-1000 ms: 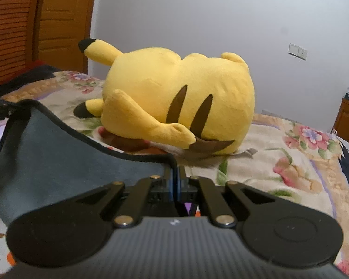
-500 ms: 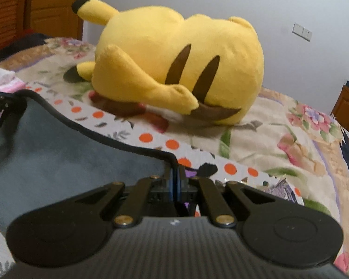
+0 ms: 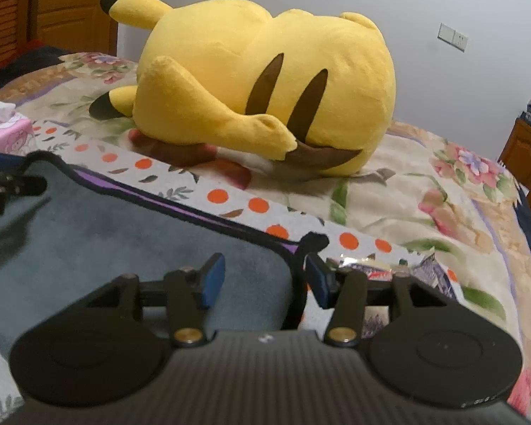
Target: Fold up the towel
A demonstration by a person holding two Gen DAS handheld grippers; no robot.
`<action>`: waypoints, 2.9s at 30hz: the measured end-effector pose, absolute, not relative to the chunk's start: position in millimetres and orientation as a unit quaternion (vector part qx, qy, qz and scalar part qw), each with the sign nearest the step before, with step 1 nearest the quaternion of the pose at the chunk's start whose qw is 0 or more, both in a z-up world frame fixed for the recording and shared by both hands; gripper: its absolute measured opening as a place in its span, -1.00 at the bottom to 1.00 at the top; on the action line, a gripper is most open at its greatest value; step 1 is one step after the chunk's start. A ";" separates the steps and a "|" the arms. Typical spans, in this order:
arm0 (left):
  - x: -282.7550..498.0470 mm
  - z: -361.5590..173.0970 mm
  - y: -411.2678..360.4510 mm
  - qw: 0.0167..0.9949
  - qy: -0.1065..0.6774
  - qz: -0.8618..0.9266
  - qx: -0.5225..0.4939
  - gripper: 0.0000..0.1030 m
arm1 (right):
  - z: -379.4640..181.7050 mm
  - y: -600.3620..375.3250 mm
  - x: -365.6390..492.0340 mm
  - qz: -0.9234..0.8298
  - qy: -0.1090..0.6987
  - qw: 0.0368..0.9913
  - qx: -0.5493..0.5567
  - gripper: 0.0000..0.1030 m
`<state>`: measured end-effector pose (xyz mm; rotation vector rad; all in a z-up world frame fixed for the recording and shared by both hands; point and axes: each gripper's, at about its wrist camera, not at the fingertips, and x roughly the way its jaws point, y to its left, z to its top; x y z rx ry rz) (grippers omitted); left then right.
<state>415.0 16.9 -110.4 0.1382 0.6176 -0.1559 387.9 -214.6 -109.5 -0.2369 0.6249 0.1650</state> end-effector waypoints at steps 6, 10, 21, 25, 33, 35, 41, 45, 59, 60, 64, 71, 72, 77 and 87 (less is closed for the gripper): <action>399.3 -107.9 13.6 0.945 0.308 -0.079 0.069 0.54 | -111.0 -212.4 367.4 0.099 0.319 0.938 -0.094 0.07; 381.9 -107.9 11.7 0.943 0.314 -0.082 0.072 0.64 | -114.0 -211.4 350.4 0.104 0.328 0.935 -0.083 0.10; 338.4 -102.2 6.9 0.935 0.334 -0.088 0.085 0.75 | -94.8 -209.7 306.2 0.113 0.319 0.938 -0.073 0.60; 321.8 -93.5 4.0 0.933 0.336 -0.093 0.086 0.77 | -82.9 -213.1 291.3 0.110 0.313 0.941 -0.066 0.67; 288.4 -75.7 -2.2 0.933 0.334 -0.099 0.085 0.88 | -63.0 -220.9 259.6 0.101 0.300 0.947 -0.058 1.00; 279.6 -71.2 -2.9 0.934 0.333 -0.097 0.084 0.89 | -59.6 -221.9 252.3 0.100 0.298 0.947 -0.059 1.00; 253.5 -54.9 -4.1 0.937 0.326 -0.090 0.085 0.95 | -49.5 -223.9 228.6 0.100 0.293 0.949 -0.054 1.00; 236.6 -43.4 -5.0 0.940 0.319 -0.084 0.086 0.97 | -41.7 -225.1 213.2 0.102 0.290 0.950 -0.048 1.00; 173.7 2.9 -13.9 0.946 0.302 -0.093 0.080 1.00 | -2.8 -230.3 152.2 0.106 0.262 0.958 -0.046 1.00; 169.5 5.8 -14.0 0.946 0.299 -0.092 0.078 1.00 | 0.0 -231.2 148.6 0.106 0.260 0.959 -0.044 1.00; 155.5 16.4 -14.7 0.947 0.296 -0.093 0.079 1.00 | 8.0 -235.4 137.1 0.107 0.251 0.961 -0.035 1.00; 136.1 34.4 -15.3 0.949 0.288 -0.091 0.095 1.00 | 19.6 -245.0 120.9 0.101 0.241 0.965 -0.026 1.00; 133.5 37.2 -14.9 0.949 0.287 -0.090 0.096 1.00 | 21.3 -246.3 118.4 0.099 0.239 0.965 -0.026 1.00; 119.0 48.3 -13.6 0.951 0.281 -0.081 0.099 1.00 | 32.5 -251.8 104.4 0.094 0.230 0.968 -0.025 1.00; 91.8 50.5 -14.6 0.951 0.282 -0.074 0.106 1.00 | 42.3 -255.5 81.6 0.092 0.217 0.972 -0.019 1.00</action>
